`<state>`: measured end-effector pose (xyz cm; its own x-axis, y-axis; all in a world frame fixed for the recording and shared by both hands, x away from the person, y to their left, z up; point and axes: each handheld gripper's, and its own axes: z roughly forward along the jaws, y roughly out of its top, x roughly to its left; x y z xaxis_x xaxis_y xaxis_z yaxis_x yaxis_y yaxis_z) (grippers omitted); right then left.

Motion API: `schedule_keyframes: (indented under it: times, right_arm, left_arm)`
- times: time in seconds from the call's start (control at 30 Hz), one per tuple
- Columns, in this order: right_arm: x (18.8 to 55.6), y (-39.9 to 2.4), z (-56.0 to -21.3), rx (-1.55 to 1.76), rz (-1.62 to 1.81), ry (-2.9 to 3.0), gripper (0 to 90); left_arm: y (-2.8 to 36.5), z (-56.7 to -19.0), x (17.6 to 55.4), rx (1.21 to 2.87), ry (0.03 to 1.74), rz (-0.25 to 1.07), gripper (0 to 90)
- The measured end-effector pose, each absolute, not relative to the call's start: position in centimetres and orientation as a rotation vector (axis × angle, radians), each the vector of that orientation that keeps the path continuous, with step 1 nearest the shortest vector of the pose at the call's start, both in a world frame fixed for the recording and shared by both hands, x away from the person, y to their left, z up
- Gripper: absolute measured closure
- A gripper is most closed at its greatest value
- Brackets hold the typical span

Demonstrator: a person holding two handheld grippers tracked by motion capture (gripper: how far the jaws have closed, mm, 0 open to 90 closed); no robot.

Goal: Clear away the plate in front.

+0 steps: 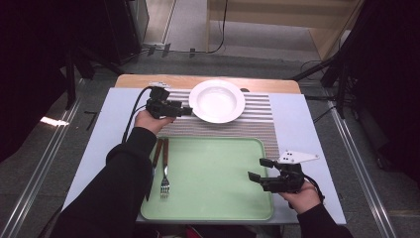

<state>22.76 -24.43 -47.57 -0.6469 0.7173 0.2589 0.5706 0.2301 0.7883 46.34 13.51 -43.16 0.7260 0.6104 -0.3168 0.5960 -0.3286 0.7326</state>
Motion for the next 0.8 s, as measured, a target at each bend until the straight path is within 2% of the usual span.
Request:
schedule_keyframes:
  times: [0.1,0.8]
  right_arm:
    - [22.7,-24.4,-47.6,1.239,1.387,2.335,26.7]
    - [22.4,-24.8,-47.6,1.246,1.390,2.328,26.8]
  left_arm:
    - [13.4,-43.3,47.1,1.998,0.902,-0.008,30.4]
    - [11.5,-45.3,51.1,2.039,1.024,0.127,30.4]
